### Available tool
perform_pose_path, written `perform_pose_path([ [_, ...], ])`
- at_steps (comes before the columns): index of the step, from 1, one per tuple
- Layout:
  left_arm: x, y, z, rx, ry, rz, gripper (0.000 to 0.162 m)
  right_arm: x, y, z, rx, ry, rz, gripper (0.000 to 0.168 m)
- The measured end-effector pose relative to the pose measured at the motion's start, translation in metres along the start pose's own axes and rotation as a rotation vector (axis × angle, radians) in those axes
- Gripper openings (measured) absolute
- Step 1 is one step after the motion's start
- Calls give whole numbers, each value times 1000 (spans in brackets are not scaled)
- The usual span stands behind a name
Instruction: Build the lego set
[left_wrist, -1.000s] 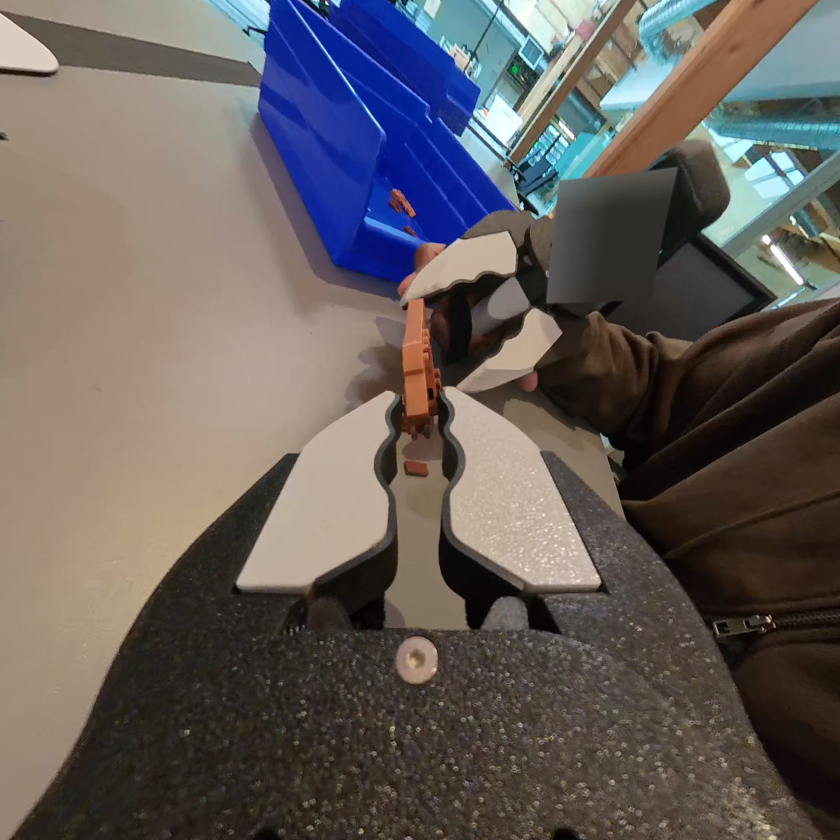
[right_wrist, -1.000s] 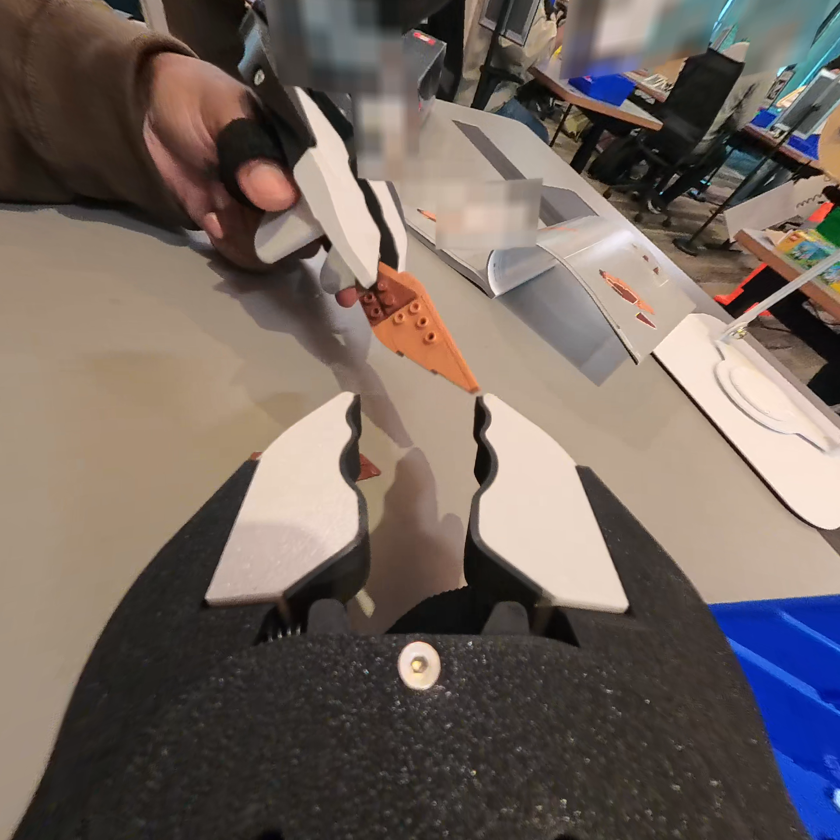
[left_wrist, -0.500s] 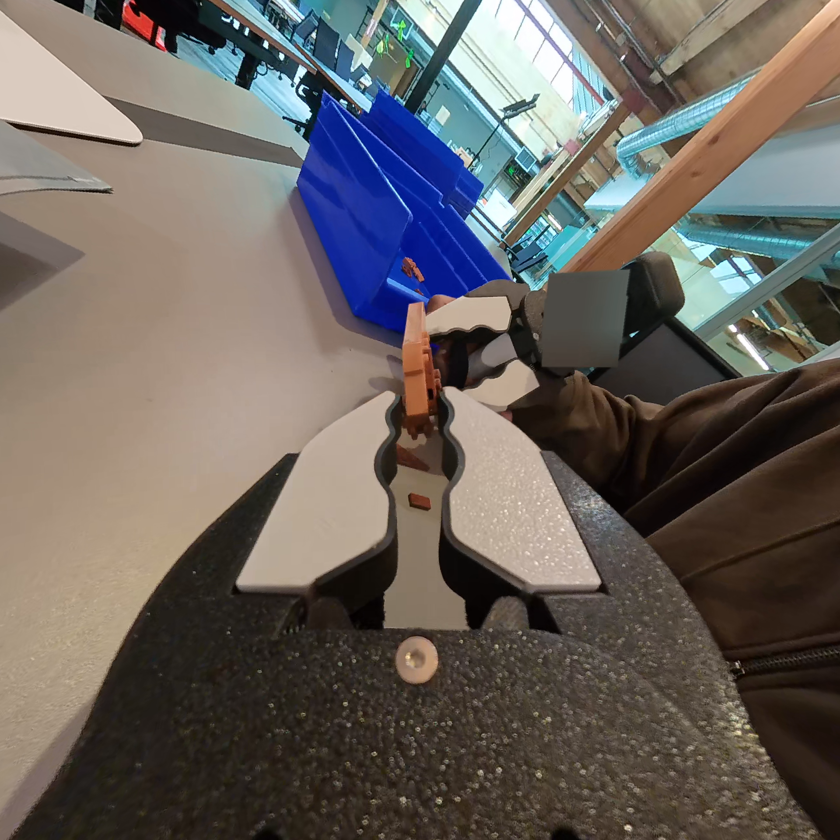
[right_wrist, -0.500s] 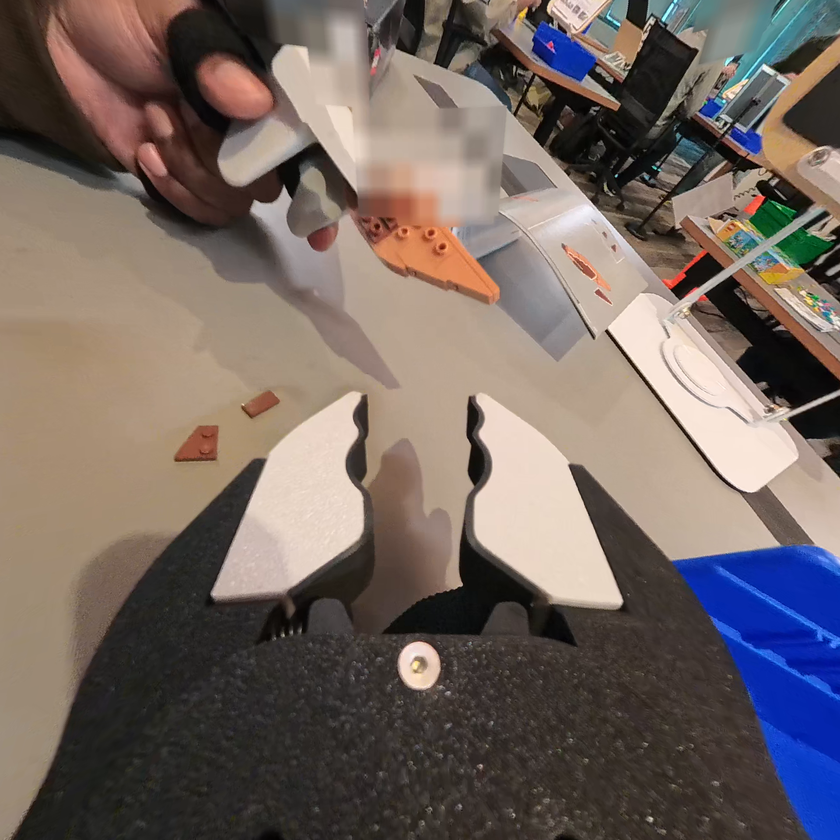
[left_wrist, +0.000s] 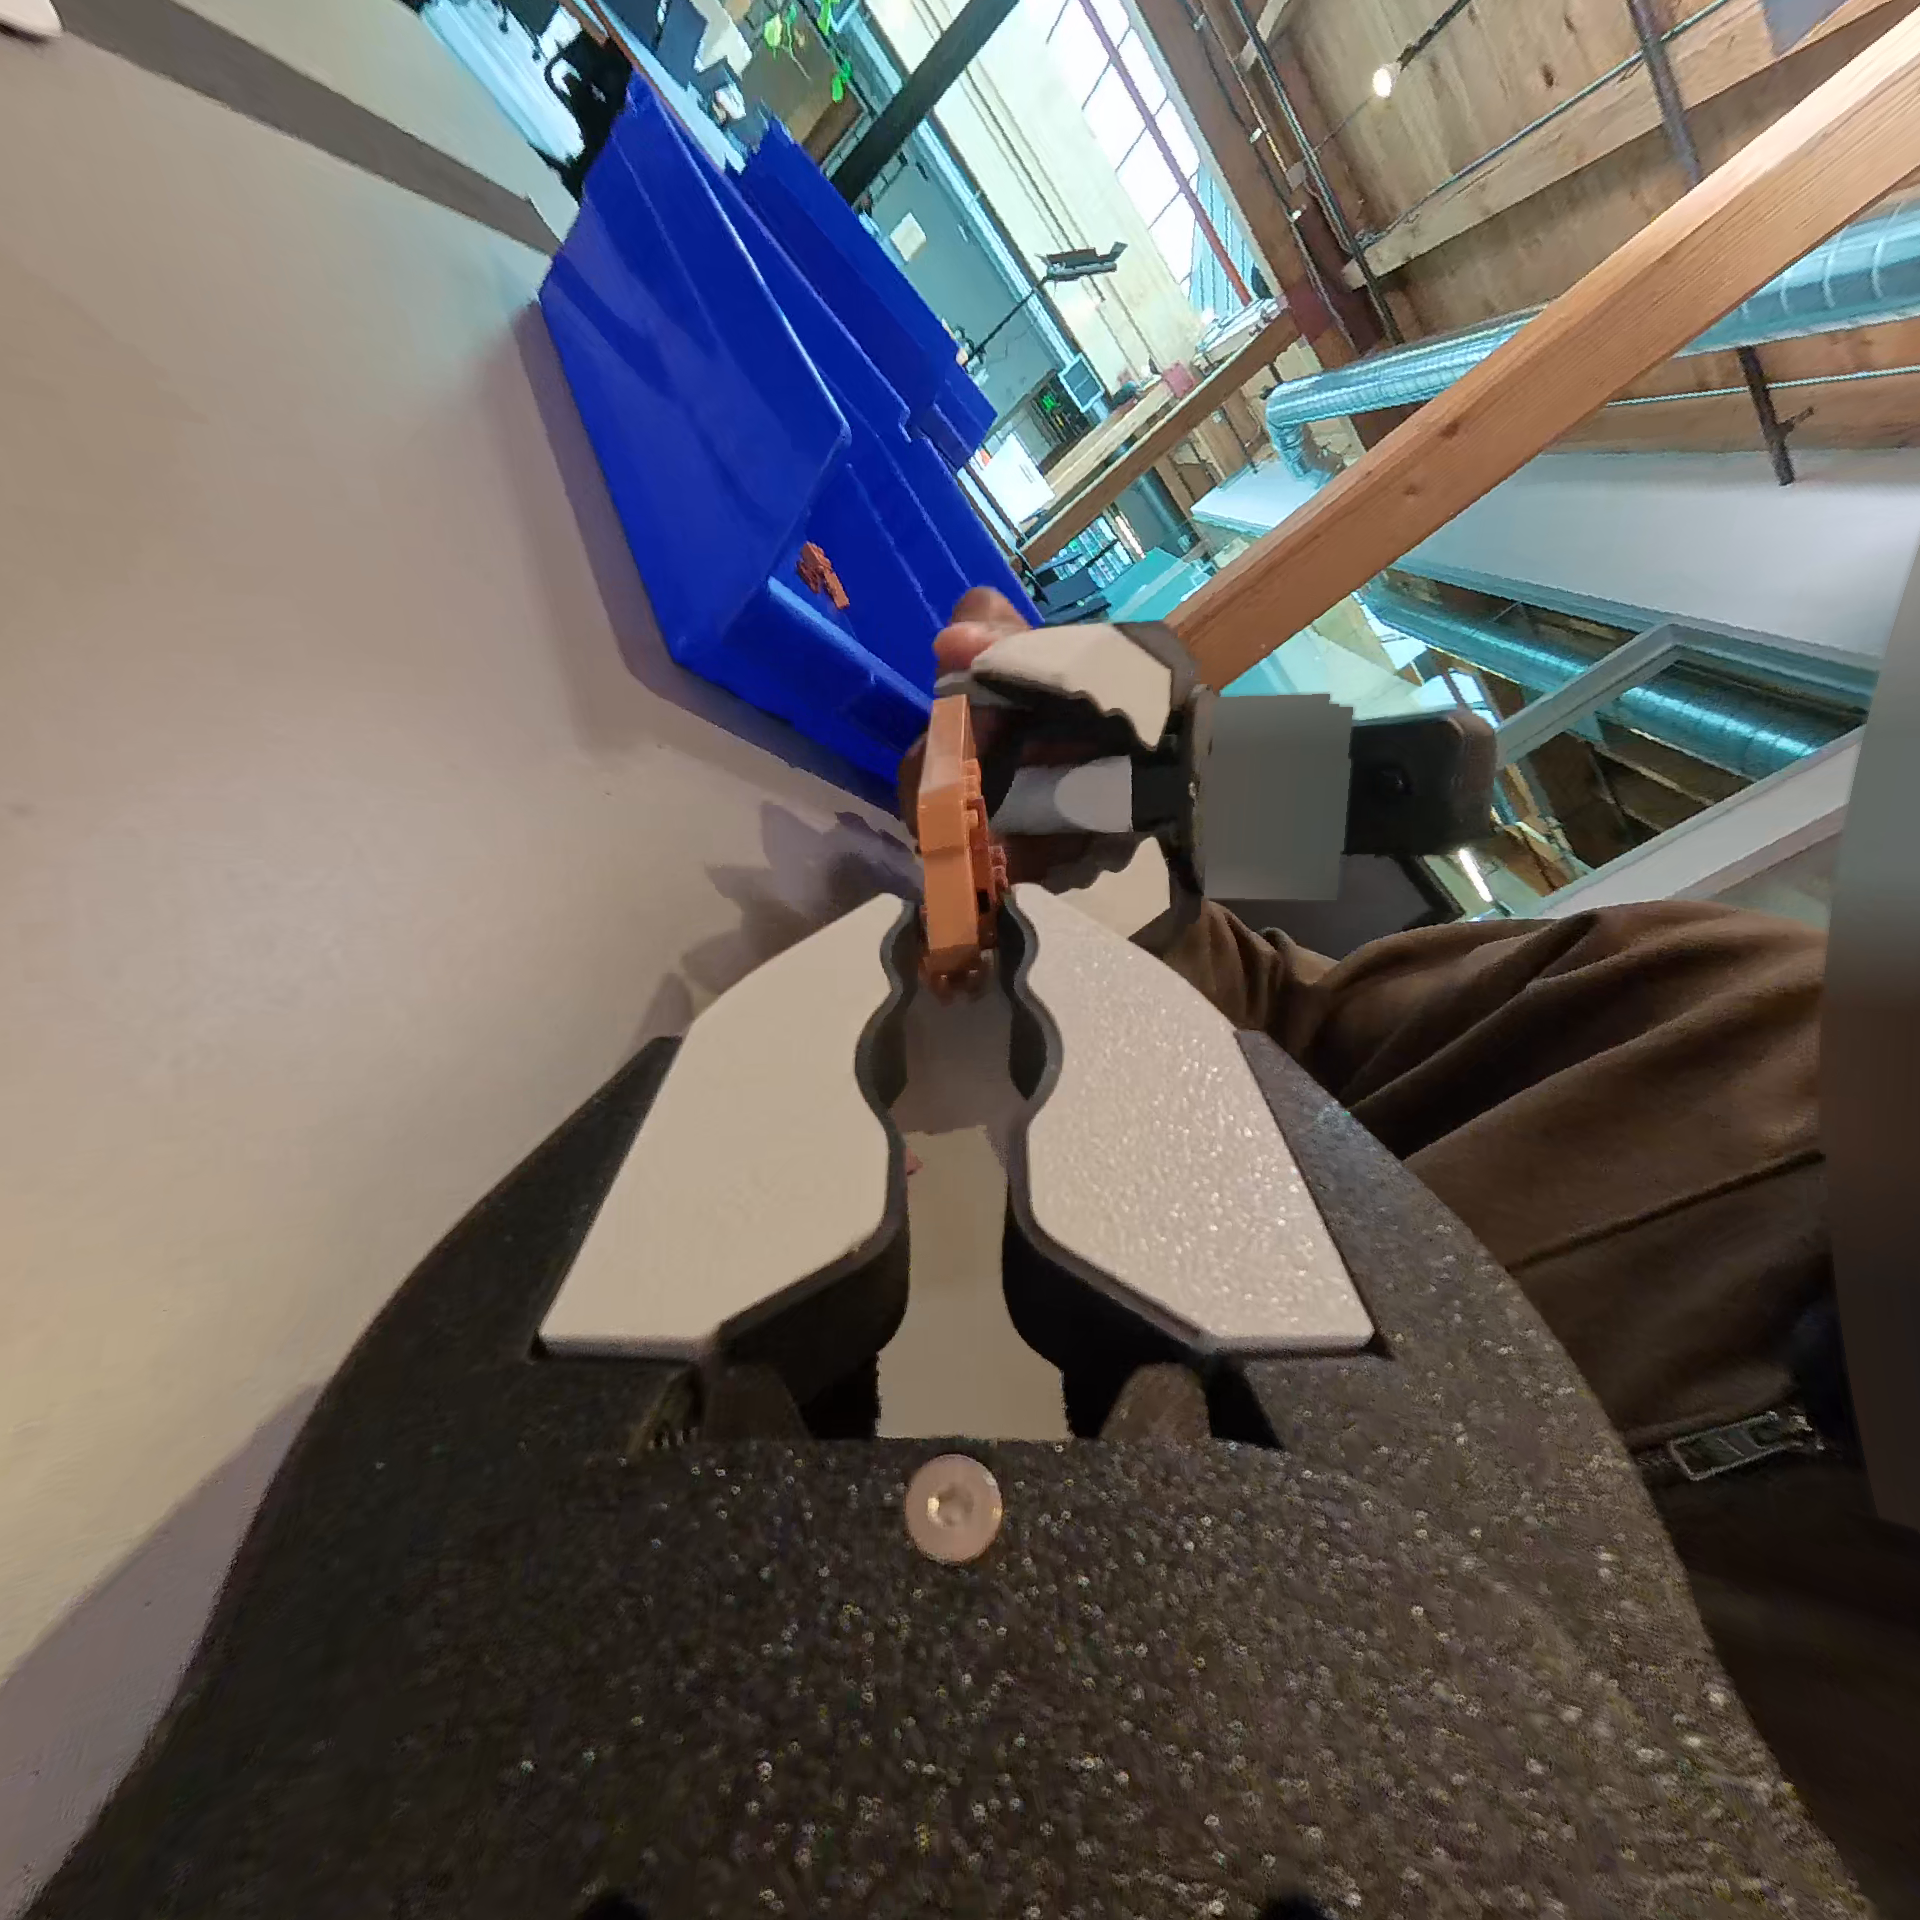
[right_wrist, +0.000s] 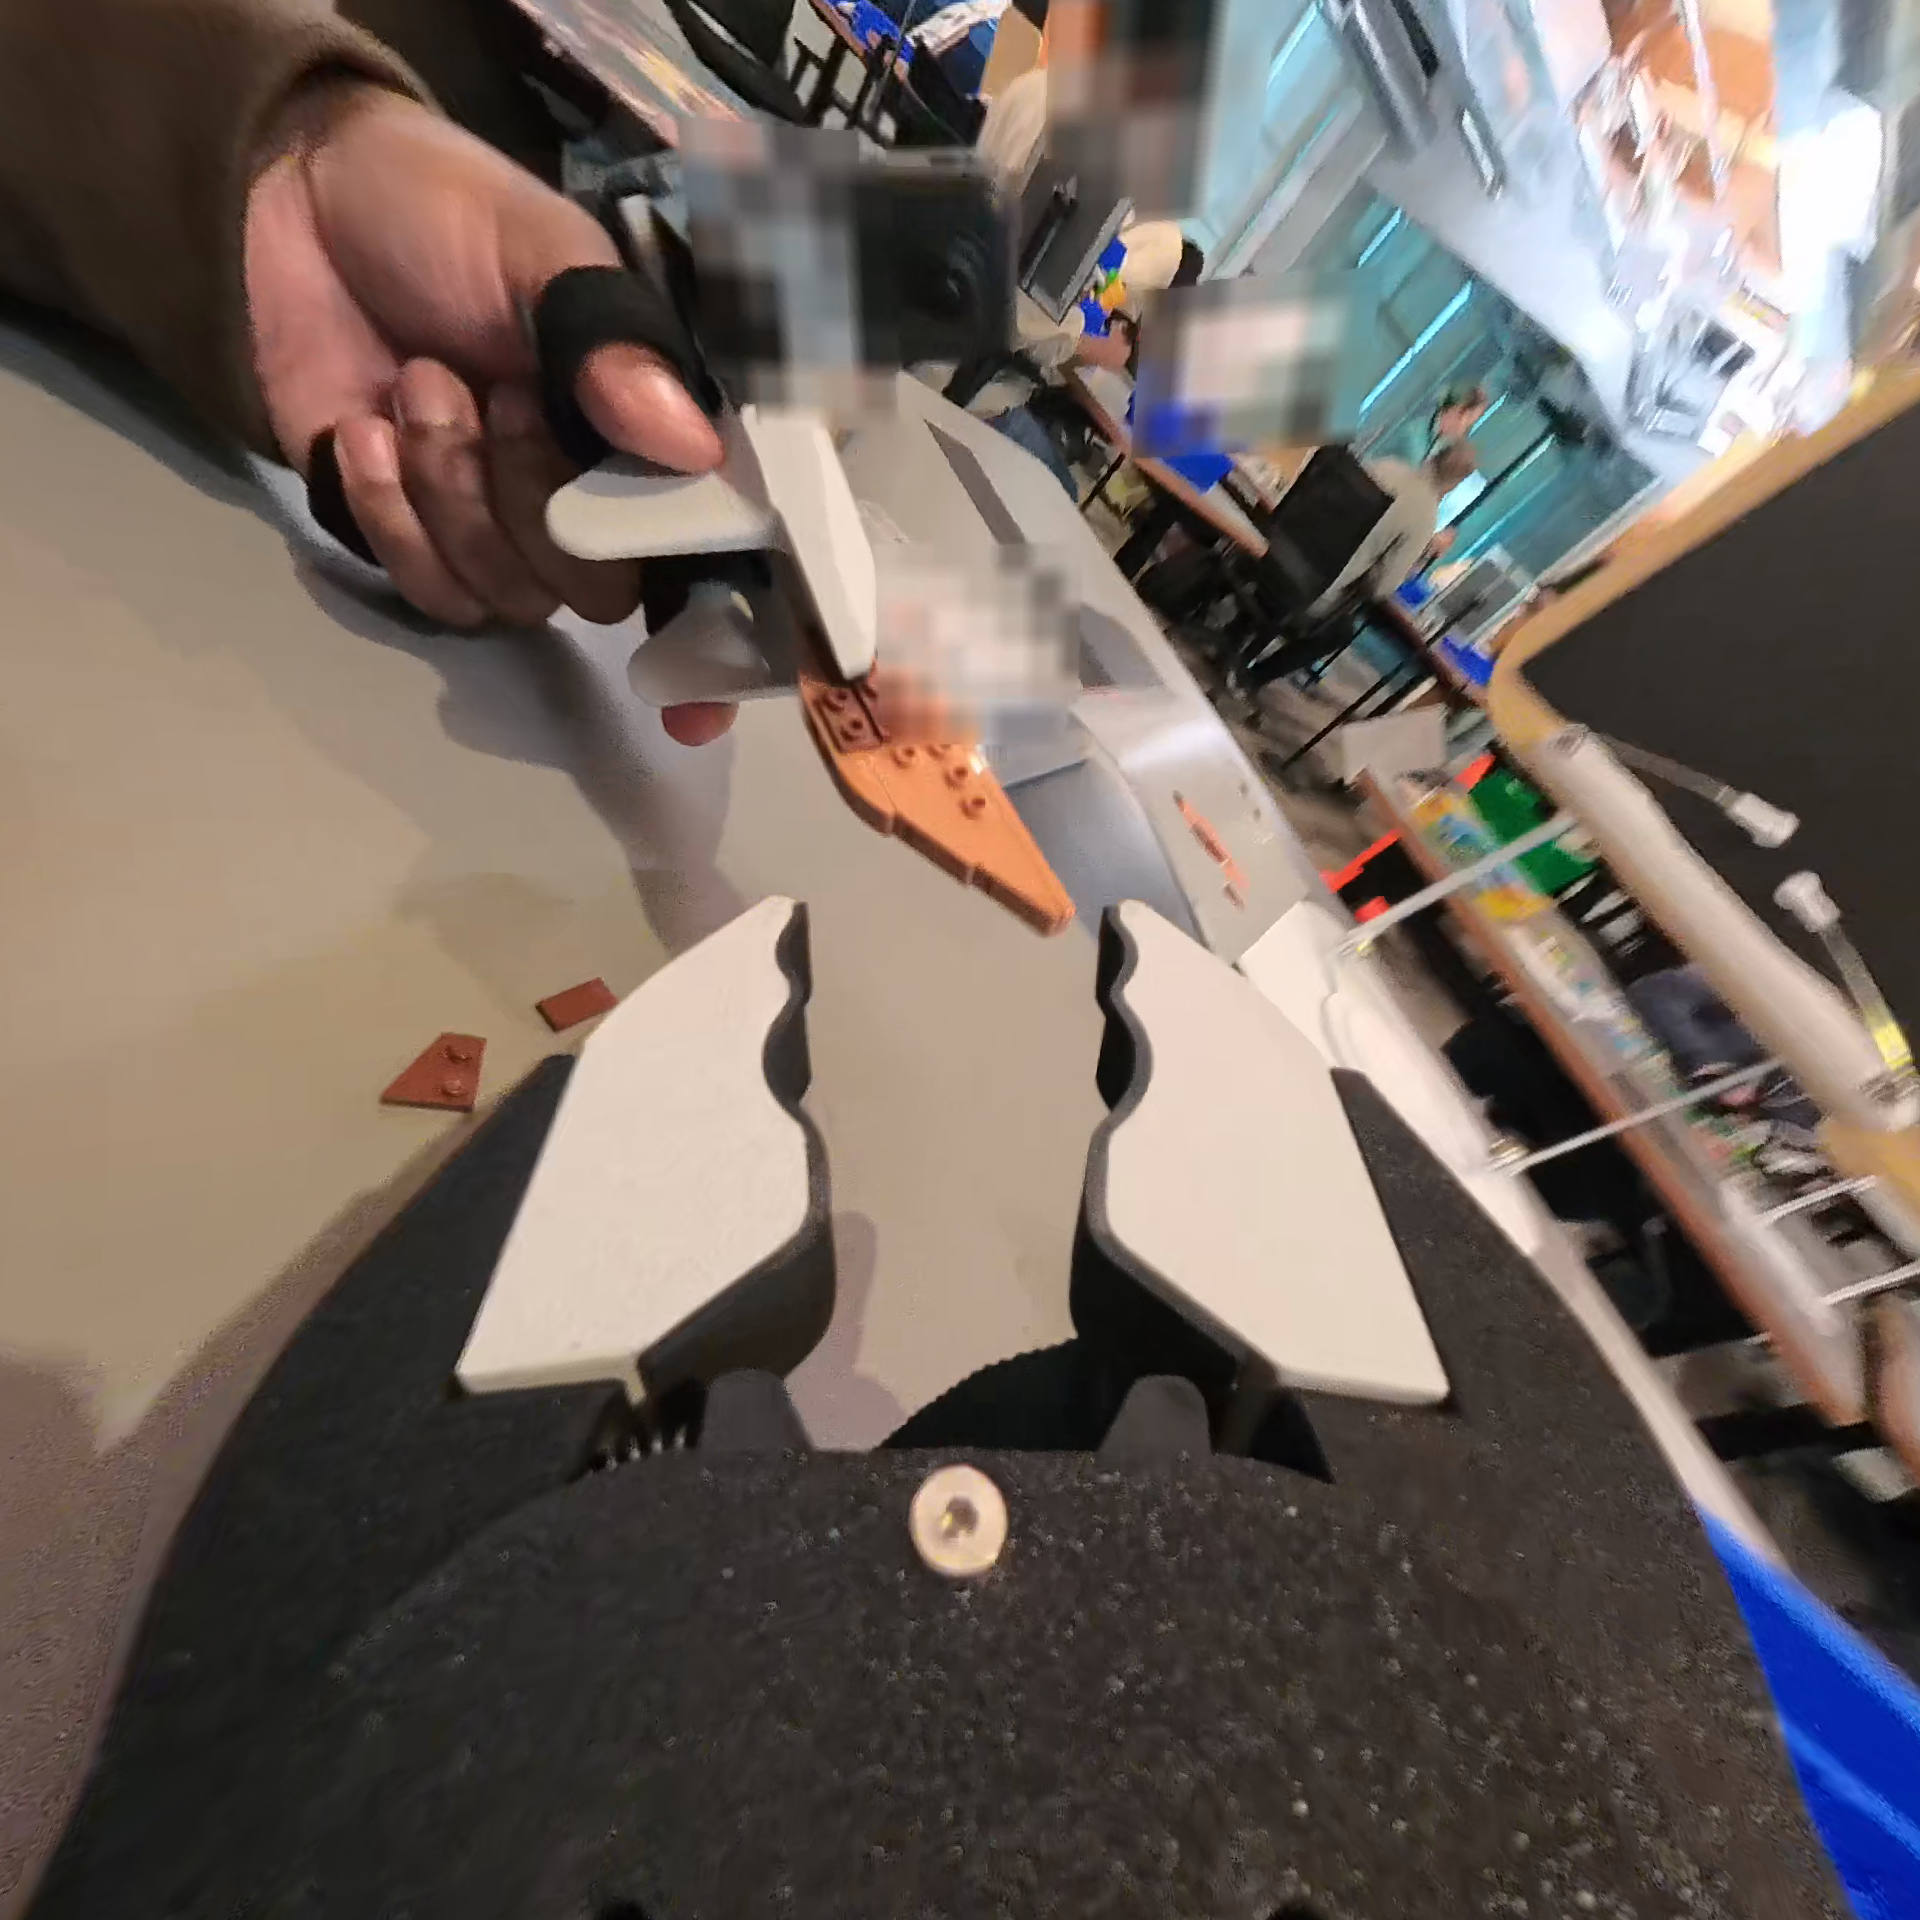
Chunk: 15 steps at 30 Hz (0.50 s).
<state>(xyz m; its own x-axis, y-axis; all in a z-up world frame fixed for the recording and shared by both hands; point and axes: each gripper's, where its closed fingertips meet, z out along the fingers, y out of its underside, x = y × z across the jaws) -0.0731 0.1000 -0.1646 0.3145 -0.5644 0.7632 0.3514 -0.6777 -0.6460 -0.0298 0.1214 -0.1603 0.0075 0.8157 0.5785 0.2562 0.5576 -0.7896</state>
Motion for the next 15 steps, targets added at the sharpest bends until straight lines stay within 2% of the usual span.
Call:
perform_pose_path([
  [6, 7, 18, 11, -90, 26, -50, 15, -20, -4, 2, -24, -67, -159, 65],
  [15, 17, 34, 18, -174, 72, -61, 15, -37, -11, -1, 12, -168, -138, 55],
])
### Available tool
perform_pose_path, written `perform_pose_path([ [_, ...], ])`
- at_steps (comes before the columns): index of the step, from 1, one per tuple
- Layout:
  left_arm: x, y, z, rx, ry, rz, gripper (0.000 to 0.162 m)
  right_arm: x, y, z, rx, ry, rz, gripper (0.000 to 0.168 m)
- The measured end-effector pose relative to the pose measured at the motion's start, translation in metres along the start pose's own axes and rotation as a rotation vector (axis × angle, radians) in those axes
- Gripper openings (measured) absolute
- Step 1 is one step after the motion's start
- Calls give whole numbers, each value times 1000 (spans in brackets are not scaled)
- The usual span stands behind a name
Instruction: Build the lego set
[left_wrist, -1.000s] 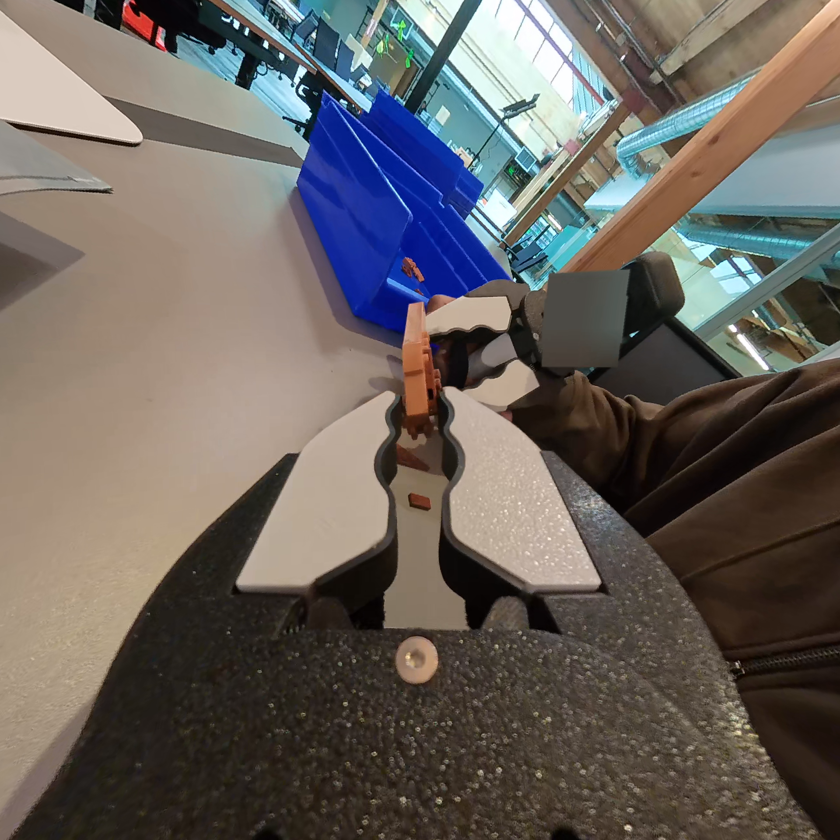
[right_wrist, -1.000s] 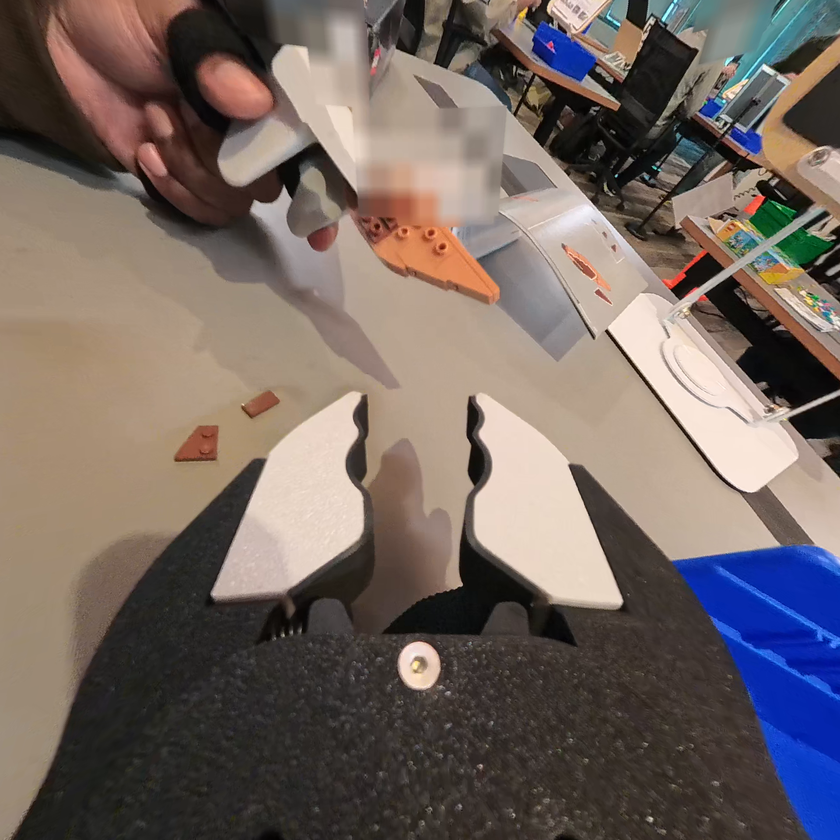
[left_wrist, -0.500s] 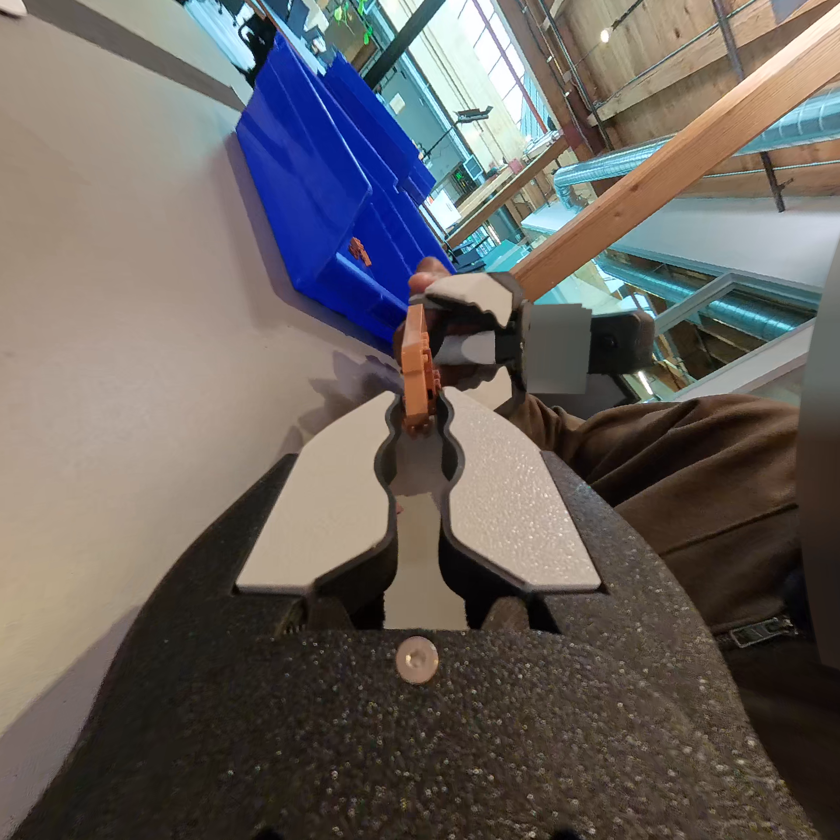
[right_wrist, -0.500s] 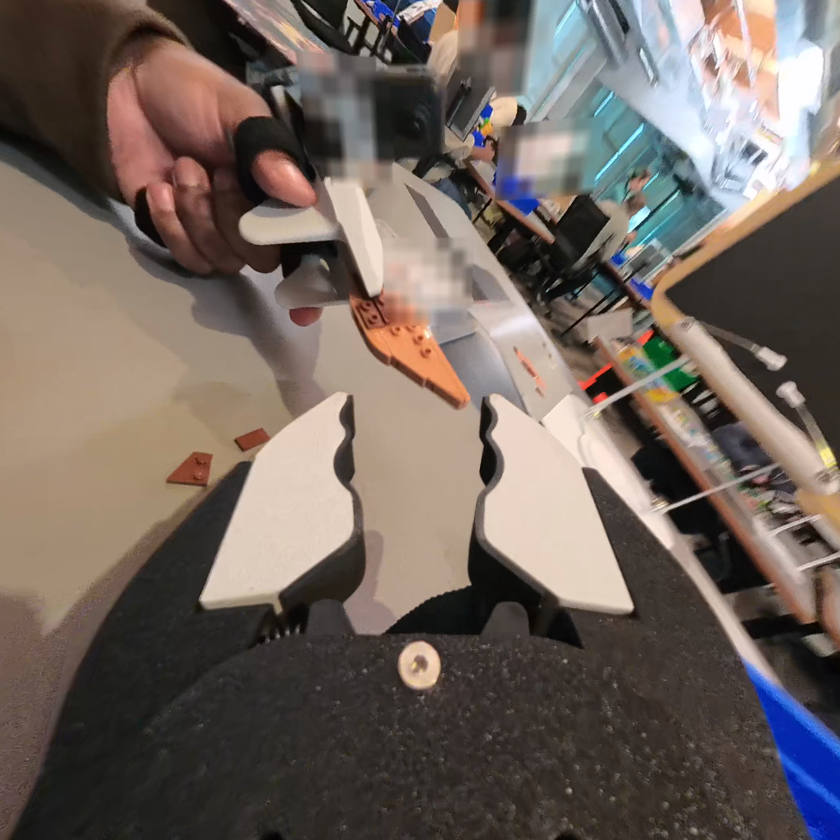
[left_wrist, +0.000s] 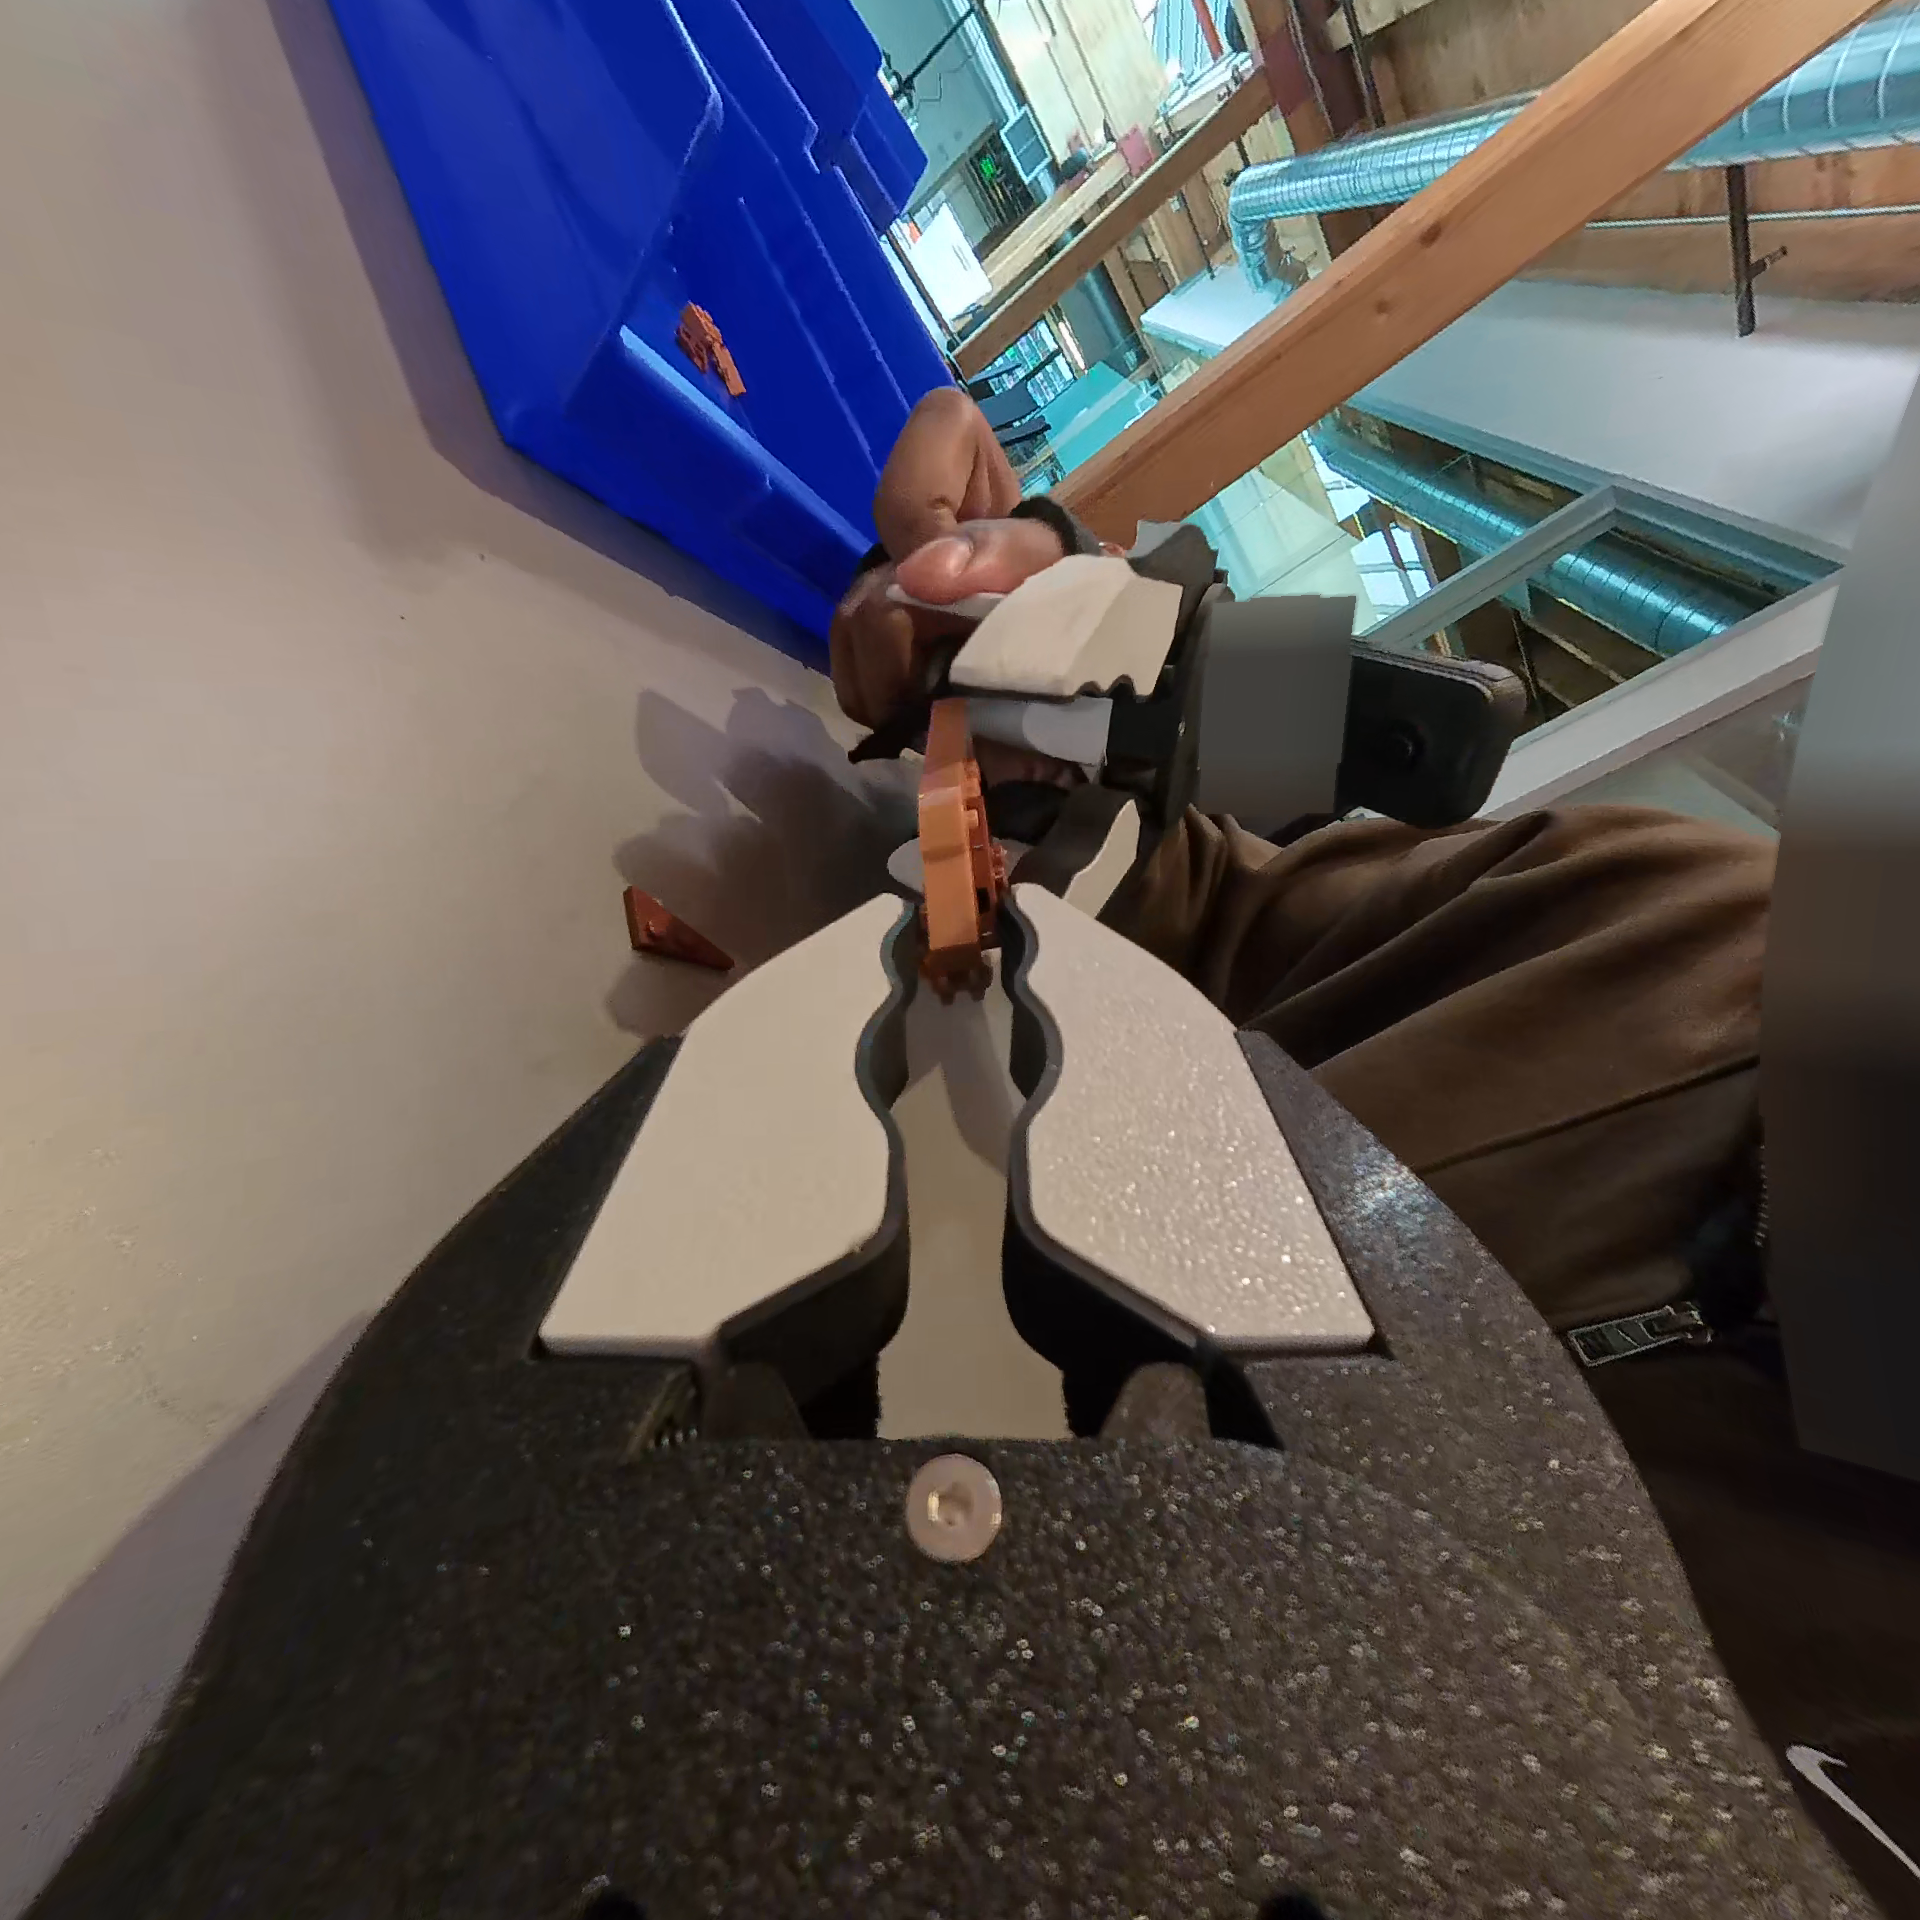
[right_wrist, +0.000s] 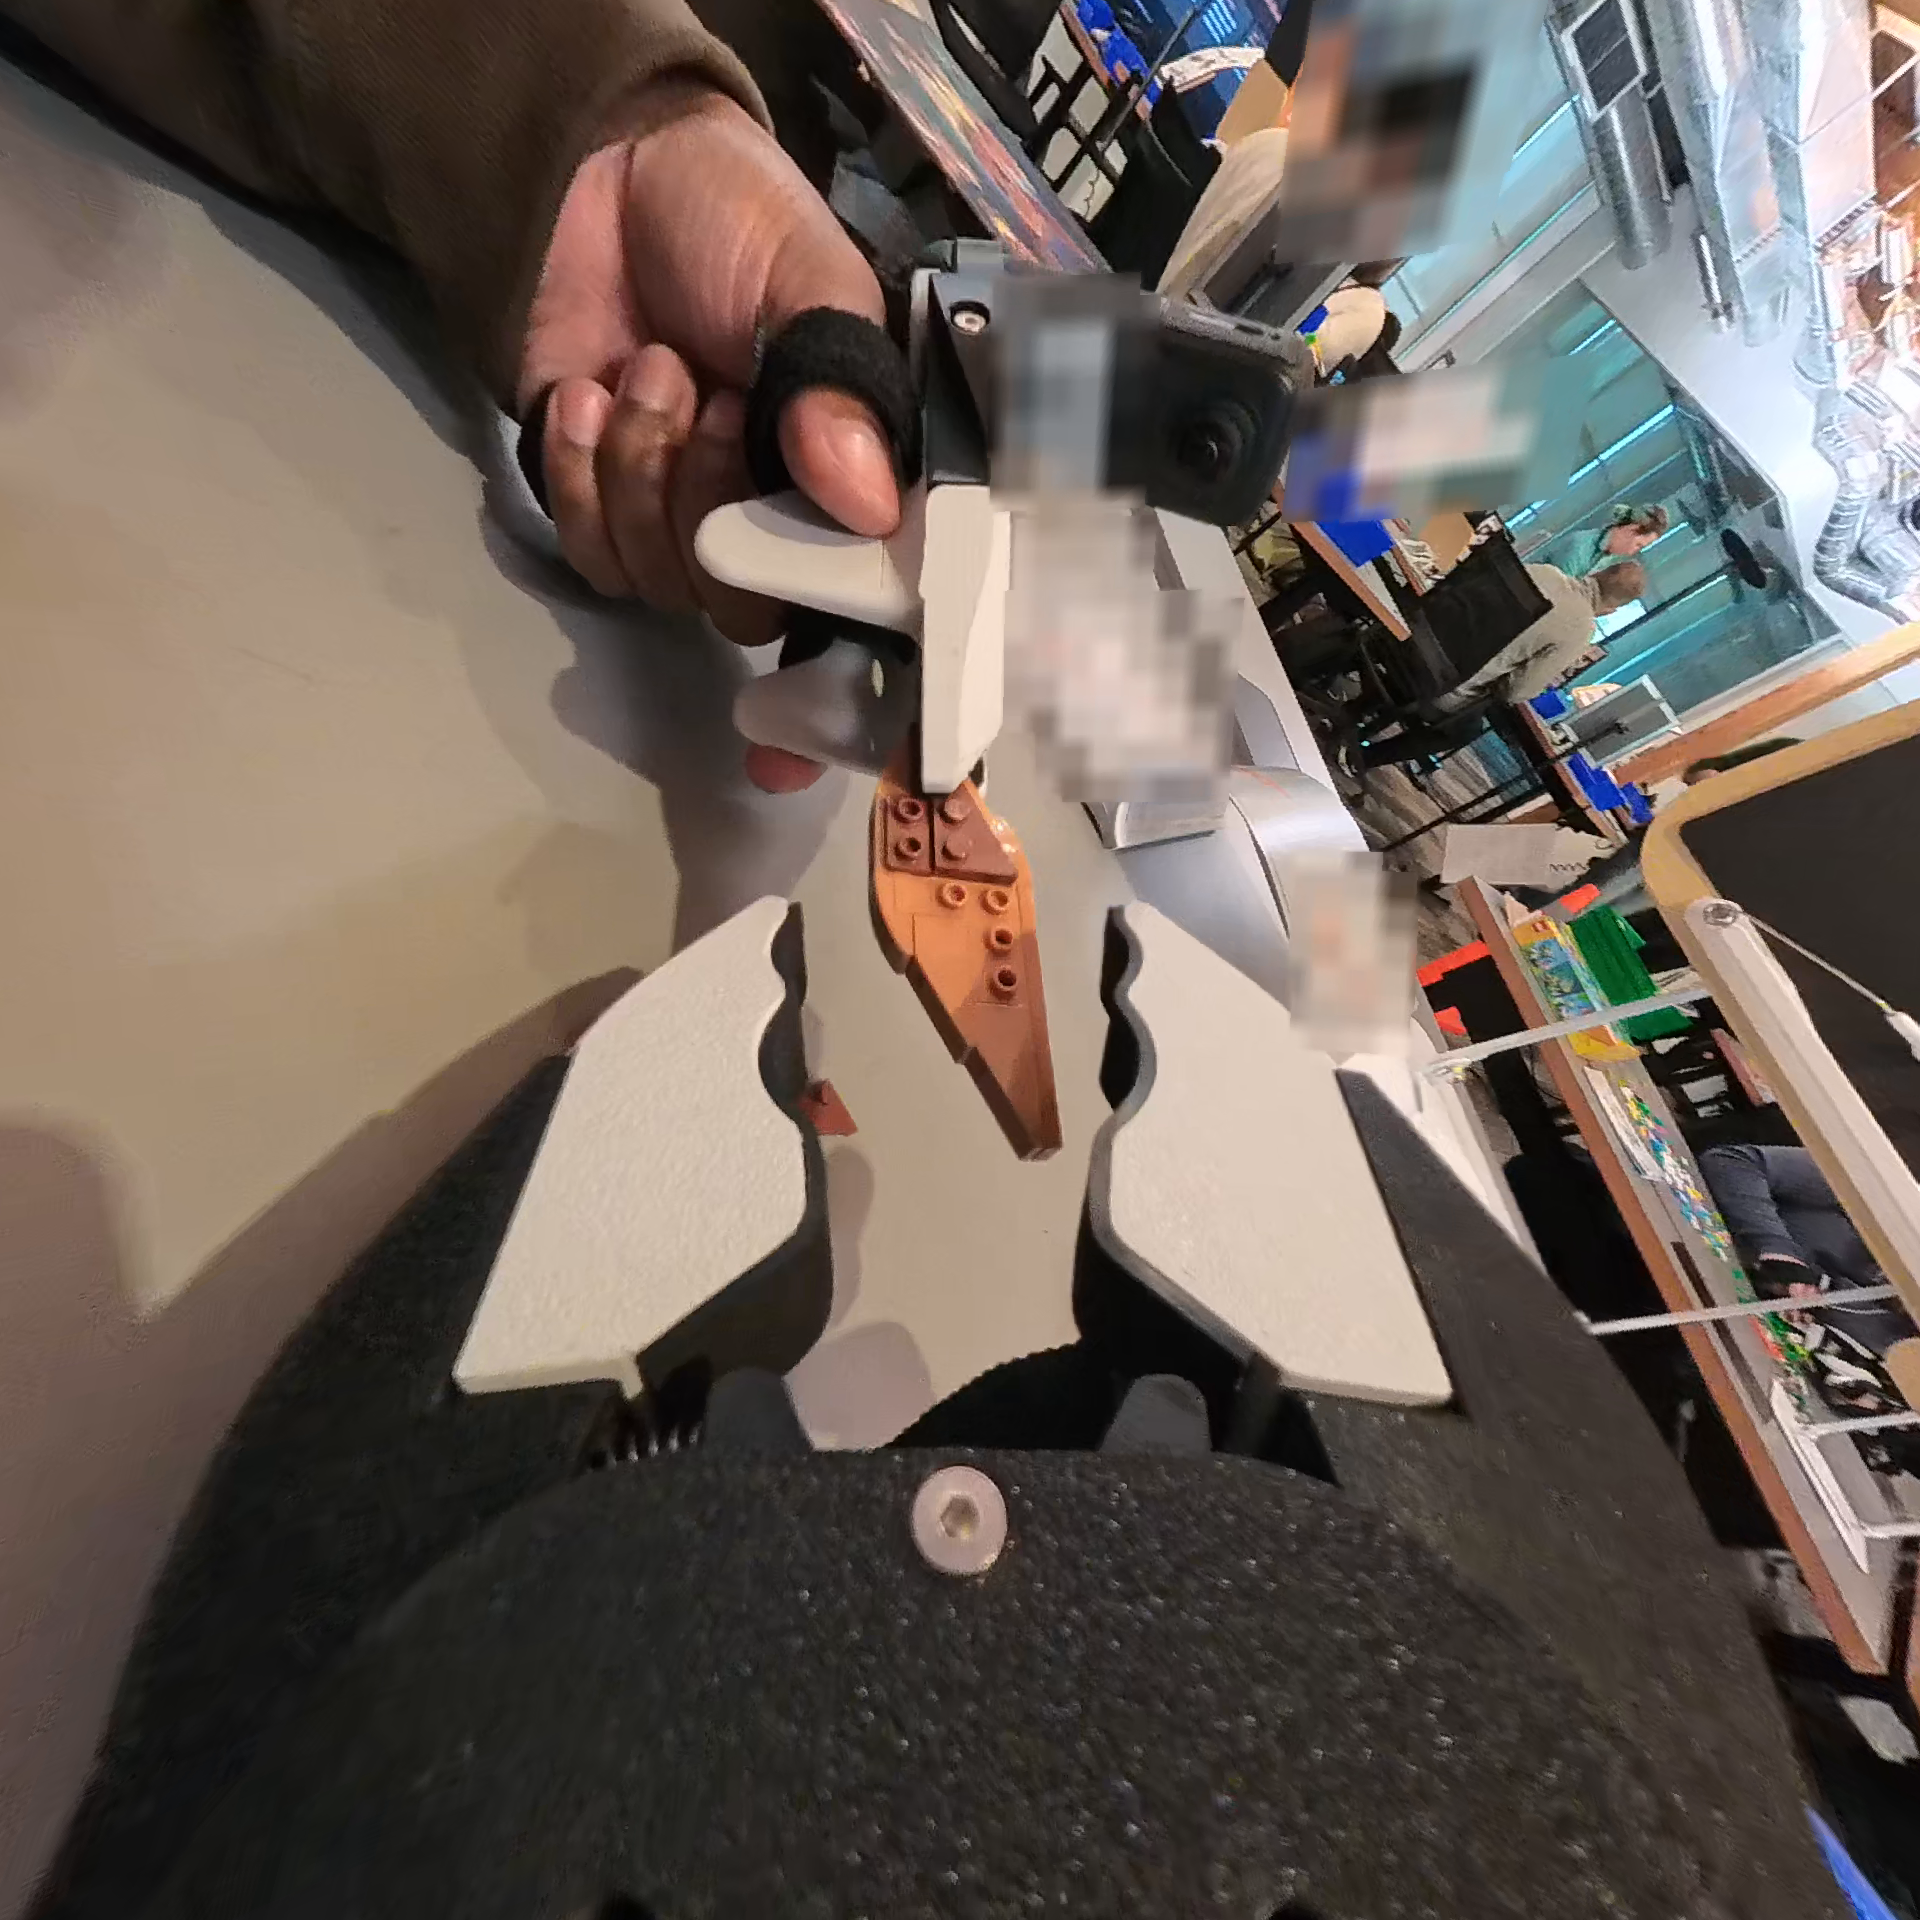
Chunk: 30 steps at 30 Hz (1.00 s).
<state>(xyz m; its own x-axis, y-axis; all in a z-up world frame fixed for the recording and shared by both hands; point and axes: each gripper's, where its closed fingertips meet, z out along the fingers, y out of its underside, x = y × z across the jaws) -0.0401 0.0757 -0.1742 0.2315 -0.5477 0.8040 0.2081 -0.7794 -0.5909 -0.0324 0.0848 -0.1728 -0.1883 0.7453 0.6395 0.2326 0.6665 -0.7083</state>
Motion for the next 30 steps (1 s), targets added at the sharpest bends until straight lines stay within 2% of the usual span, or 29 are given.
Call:
perform_pose_path([
  [6, 2, 3, 2, -15, 13, -1, 15, -4, 0, 4, 8, -9, 33, 32],
  [10, 1, -1, 1, 9, 11, -5, 16, -2, 1, 5, 16, 3, 71, 31],
  [14, -1, -2, 2, 17, -6, -12, 33, 4, 1, 5, 21, 36, 98, 31],
  [17, -2, -4, 3, 31, -3, -22, 38, 5, 1, 7, 27, 50, 109, 31],
  [21, -1, -6, 5, 52, 7, -49, 36, 2, 2, 12, 7, 62, 97, 31],
  [25, -2, -4, 6, 49, -4, -47, 17, 4, 3, 14, -5, 87, 107, 31],
  [27, -4, -7, 4, 73, -24, -47, 17, 7, 5, 14, -10, 93, 115, 32],
  [30, -10, -17, -4, 132, -50, -61, 16, 12, 13, 9, -43, 84, 145, 46],
])
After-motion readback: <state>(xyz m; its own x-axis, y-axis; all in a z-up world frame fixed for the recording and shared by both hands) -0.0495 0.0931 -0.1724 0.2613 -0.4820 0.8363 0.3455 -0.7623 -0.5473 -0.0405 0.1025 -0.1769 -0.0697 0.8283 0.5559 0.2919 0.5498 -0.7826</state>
